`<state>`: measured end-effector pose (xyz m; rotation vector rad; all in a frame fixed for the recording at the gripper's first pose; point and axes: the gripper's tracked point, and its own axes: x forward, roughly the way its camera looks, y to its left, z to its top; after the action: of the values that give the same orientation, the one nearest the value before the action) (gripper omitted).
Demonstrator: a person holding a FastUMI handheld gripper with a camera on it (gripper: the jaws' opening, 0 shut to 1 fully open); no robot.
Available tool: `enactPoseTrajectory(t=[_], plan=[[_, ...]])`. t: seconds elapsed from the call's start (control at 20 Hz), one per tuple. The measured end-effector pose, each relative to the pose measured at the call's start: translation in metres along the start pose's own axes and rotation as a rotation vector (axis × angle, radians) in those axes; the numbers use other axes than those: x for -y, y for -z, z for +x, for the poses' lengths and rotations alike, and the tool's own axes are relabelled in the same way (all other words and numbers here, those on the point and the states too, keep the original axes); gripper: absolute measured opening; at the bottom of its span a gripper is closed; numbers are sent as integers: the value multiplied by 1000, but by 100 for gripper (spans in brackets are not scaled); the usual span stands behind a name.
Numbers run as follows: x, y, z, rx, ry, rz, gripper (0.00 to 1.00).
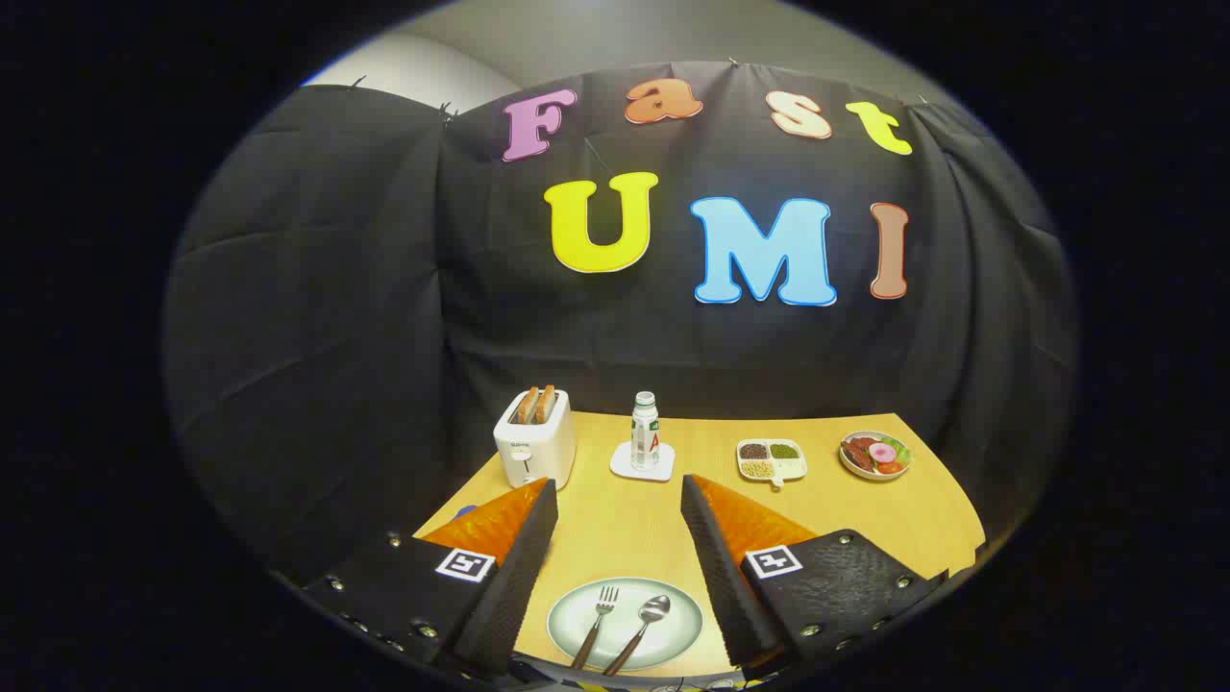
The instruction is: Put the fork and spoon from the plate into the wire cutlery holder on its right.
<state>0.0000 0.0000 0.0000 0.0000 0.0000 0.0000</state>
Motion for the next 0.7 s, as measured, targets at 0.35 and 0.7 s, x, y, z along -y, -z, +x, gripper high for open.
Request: enactPoseTrajectory(t=[0.35, 0.7], plan=[[2, -2, 6, -6, 0, -3, 80], [6, 4, 16, -24, 6, 16, 80]])
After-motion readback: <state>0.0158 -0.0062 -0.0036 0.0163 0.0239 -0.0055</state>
